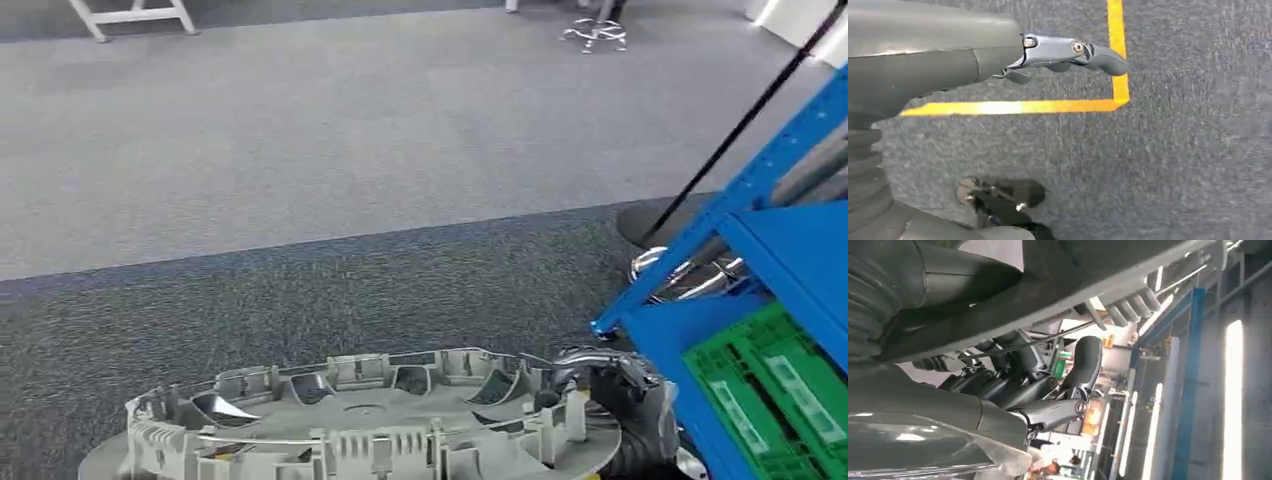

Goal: Take the parts from the cabinet and place them on the table.

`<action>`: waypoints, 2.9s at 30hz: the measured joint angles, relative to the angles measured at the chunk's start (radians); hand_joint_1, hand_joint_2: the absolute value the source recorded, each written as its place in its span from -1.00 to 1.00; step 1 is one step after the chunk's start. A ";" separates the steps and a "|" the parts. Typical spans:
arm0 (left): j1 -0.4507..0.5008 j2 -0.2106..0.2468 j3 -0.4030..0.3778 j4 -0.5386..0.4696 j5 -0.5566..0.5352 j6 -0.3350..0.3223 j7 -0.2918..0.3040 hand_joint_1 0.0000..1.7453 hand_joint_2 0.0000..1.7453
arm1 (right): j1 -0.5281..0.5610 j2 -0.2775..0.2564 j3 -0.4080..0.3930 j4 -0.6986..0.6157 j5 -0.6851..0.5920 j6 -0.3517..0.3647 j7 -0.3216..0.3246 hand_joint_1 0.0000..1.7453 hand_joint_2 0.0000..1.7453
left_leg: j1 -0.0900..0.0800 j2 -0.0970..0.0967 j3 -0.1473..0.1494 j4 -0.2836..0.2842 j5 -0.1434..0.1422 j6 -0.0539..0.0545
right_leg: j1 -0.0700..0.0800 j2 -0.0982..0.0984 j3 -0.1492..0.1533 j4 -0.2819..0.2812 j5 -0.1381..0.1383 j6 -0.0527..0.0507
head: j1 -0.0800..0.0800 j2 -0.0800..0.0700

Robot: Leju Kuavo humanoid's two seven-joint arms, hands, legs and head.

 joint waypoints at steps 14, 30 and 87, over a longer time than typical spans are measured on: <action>0.007 -0.001 -0.035 -0.041 -0.002 0.001 0.031 -1.00 1.00 | 0.020 0.014 -0.026 -0.010 0.055 0.037 0.000 1.00 1.00 | 0.008 0.006 -0.102 0.209 -0.108 -0.058 | -0.001 -0.001 0.114 -0.272 0.159 -0.041 | -0.008 0.000; 0.027 -0.010 -0.055 -0.108 0.008 -0.033 0.055 -1.00 1.00 | -0.015 0.017 -0.027 0.011 0.088 0.034 0.000 1.00 1.00 | -0.003 0.024 -0.009 0.014 -0.001 0.005 | 0.002 -0.001 0.028 -0.027 0.004 0.001 | 0.004 0.000; 0.094 -0.017 -0.091 -0.169 0.062 0.021 0.084 -1.00 1.00 | -0.109 0.028 -0.013 0.035 0.107 0.127 0.000 1.00 1.00 | -0.012 0.061 -0.027 0.037 -0.006 0.020 | 0.009 -0.112 0.234 -0.240 0.088 0.014 | -0.010 0.001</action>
